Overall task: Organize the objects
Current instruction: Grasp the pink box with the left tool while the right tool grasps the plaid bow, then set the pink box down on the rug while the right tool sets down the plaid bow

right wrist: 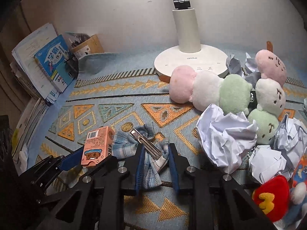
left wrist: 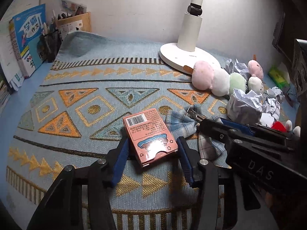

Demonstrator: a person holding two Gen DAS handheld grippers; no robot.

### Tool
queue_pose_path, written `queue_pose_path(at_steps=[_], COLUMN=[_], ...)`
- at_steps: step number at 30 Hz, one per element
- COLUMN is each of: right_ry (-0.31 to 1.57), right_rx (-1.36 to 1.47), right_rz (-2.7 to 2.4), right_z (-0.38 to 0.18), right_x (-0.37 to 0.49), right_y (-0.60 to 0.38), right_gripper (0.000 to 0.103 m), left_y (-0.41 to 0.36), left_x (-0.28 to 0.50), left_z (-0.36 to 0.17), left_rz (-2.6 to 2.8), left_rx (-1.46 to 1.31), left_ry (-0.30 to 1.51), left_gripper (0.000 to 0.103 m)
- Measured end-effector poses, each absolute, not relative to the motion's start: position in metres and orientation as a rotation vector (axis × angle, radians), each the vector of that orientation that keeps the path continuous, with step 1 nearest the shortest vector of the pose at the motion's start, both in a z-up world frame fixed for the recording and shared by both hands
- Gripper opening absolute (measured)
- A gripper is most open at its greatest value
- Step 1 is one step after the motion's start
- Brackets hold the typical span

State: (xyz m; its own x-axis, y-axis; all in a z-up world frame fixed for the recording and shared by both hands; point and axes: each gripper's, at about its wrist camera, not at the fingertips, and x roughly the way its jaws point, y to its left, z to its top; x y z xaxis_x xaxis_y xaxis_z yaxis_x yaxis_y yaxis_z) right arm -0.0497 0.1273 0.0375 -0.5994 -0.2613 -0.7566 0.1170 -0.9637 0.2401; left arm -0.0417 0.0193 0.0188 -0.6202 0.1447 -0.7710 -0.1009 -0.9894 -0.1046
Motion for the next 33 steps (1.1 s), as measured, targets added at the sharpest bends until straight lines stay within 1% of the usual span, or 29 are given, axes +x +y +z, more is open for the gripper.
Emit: queue_pose_path(at_steps=[4, 9, 12, 15, 17, 19, 20, 22, 23, 24, 25, 28, 33], right_ry=[-0.306, -0.410, -0.502, -0.595, -0.598, -0.554, -0.524, -0.455, -0.405, -0.350, -0.294, -0.159, -0.035], right_rx=[1.222, 1.243, 1.300, 1.395, 1.414, 1.425, 1.423, 1.409, 1.397, 1.386, 1.372, 1.326, 1.316], right_rz=[-2.613, -2.623, -2.639, -2.632, -2.643, -2.607, -2.591, -2.583, -2.586, -2.595, -2.607, -2.645, -2.628], right_z=[0.047, 0.058, 0.058, 0.044, 0.039, 0.039, 0.040, 0.043, 0.044, 0.046, 0.047, 0.050, 0.048], right_x=[-0.034, 0.017, 0.054, 0.080, 0.094, 0.104, 0.110, 0.121, 0.126, 0.130, 0.134, 0.139, 0.119], right_y=[0.134, 0.141, 0.147, 0.152, 0.151, 0.147, 0.145, 0.141, 0.139, 0.137, 0.135, 0.133, 0.125], right_gripper=[0.021, 0.021, 0.022, 0.022, 0.023, 0.025, 0.028, 0.041, 0.059, 0.073, 0.076, 0.076, 0.076], left_y=[0.014, 0.007, -0.002, -0.008, -0.007, -0.006, -0.005, -0.004, -0.004, -0.004, -0.005, -0.006, -0.006], left_x=[-0.036, 0.002, 0.025, 0.045, 0.056, 0.061, 0.061, 0.061, 0.060, 0.061, 0.061, 0.061, 0.060], left_z=[0.020, 0.027, 0.028, 0.028, 0.028, 0.026, 0.025, 0.024, 0.024, 0.024, 0.023, 0.021, 0.020], left_rz=[2.672, 2.670, 2.661, 2.668, 2.692, 2.705, 2.709, 2.716, 2.724, 2.735, 2.743, 2.742, 2.738], left_rx=[-1.275, -1.226, -1.224, -1.212, -1.198, -1.187, -1.190, -1.202, -1.205, -1.209, -1.213, -1.229, -1.241], left_ry=[-0.115, -0.034, -0.030, -0.050, -0.027, -0.010, 0.004, 0.022, 0.029, 0.037, 0.040, 0.032, 0.033], left_gripper=[0.044, 0.043, 0.042, 0.042, 0.041, 0.041, 0.041, 0.041, 0.041, 0.041, 0.041, 0.041, 0.041])
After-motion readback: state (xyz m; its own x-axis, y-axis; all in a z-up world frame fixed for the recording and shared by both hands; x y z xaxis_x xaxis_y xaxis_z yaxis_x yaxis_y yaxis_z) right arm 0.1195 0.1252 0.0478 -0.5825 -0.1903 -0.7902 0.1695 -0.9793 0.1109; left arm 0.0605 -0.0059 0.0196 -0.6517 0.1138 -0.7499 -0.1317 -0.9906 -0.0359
